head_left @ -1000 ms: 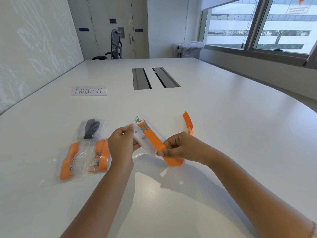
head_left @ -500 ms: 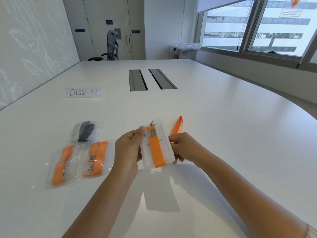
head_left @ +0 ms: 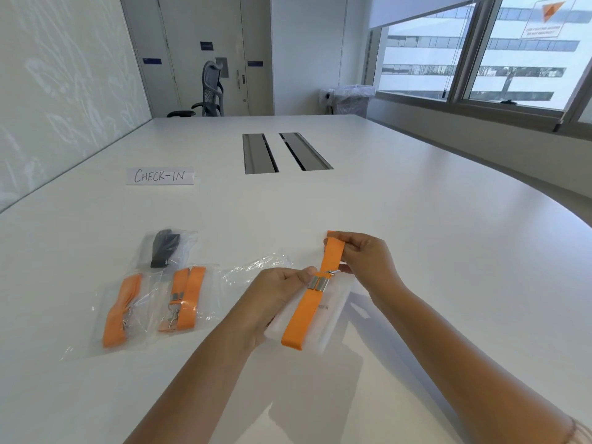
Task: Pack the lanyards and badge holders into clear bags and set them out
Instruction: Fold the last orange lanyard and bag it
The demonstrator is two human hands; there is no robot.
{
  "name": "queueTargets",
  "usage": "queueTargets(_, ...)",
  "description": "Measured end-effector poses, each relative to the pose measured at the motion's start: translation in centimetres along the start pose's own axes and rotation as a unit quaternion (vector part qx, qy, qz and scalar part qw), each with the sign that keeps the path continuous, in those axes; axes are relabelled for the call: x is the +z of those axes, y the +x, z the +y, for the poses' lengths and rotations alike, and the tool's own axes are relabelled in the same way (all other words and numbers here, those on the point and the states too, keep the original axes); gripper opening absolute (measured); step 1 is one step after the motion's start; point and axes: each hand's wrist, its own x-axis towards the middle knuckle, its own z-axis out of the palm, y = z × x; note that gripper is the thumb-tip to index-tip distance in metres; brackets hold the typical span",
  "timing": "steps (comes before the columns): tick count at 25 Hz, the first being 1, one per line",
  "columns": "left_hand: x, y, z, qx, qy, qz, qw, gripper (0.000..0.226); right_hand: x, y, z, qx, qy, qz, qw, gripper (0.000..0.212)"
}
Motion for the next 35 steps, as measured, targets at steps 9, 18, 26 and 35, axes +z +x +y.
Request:
queueTargets(9,0.2,0.7,-0.5,0.025,0.121,0.016,0.992,0.020,-0.4,-0.2,-1.0,-0.019,0.156,-0.015,0.987,0.025)
queueTargets(18,-1.6,1.8,-0.8,0.164,0.291,0.288,0.897,0.017,-0.6,-1.1,-2.8,0.081,0.522,-0.150,0.836,0.022)
queueTargets(26,-2.3,2.1,-1.2,0.224,0.345,0.324,0.852,0.033,-0.6,-1.5,-2.8,0.038,0.526,-0.180,0.831,0.017)
queueTargets(35,-1.9,1.6,-0.9,0.243,0.301,0.333,0.860,0.031,1.4,-3.4,-2.6,0.024,0.455,-0.368,0.811,0.022)
